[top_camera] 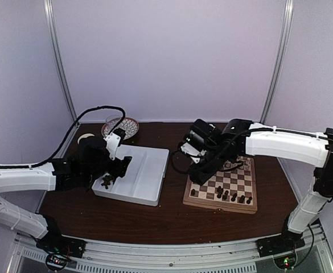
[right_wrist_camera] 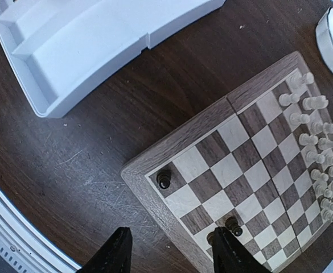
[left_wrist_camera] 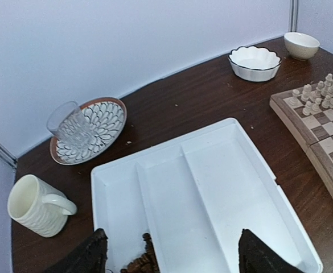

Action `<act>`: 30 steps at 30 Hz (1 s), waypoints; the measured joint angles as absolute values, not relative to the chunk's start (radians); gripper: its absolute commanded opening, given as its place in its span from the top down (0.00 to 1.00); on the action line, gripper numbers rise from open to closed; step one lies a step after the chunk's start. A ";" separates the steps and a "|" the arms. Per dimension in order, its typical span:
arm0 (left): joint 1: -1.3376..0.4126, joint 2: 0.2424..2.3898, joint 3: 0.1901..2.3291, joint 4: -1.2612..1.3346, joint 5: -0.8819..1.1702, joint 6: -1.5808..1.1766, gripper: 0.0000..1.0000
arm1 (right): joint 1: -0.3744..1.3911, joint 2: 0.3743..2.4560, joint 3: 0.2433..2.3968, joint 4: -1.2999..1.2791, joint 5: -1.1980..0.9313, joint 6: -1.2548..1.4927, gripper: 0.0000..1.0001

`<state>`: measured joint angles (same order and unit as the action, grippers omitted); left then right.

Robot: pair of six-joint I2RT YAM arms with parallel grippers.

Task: Set up the chess pieces on the board
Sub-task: Pick up the pawn from h8.

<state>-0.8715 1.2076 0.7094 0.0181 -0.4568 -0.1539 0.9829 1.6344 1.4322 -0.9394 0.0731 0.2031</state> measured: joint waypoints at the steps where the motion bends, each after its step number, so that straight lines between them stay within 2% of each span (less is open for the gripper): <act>1: -0.871 1.196 0.697 0.038 -0.473 -0.154 0.08 | 0.987 1.672 1.454 -0.963 0.062 0.205 0.50; 5: -0.871 1.157 0.657 0.090 -0.528 -0.159 0.03 | 0.999 1.779 1.515 -1.018 0.036 0.204 0.52; 12: -0.871 1.137 0.626 0.132 -0.547 -0.171 0.03 | 1.004 1.913 1.591 -1.066 0.011 0.203 0.54; 24: -0.871 1.138 0.626 0.142 -0.546 -0.174 0.02 | 1.003 1.970 1.599 -1.074 0.008 0.189 0.57; 30: -0.871 1.142 0.626 0.142 -0.546 -0.174 0.02 | 0.991 1.970 1.596 -1.067 0.010 0.187 0.64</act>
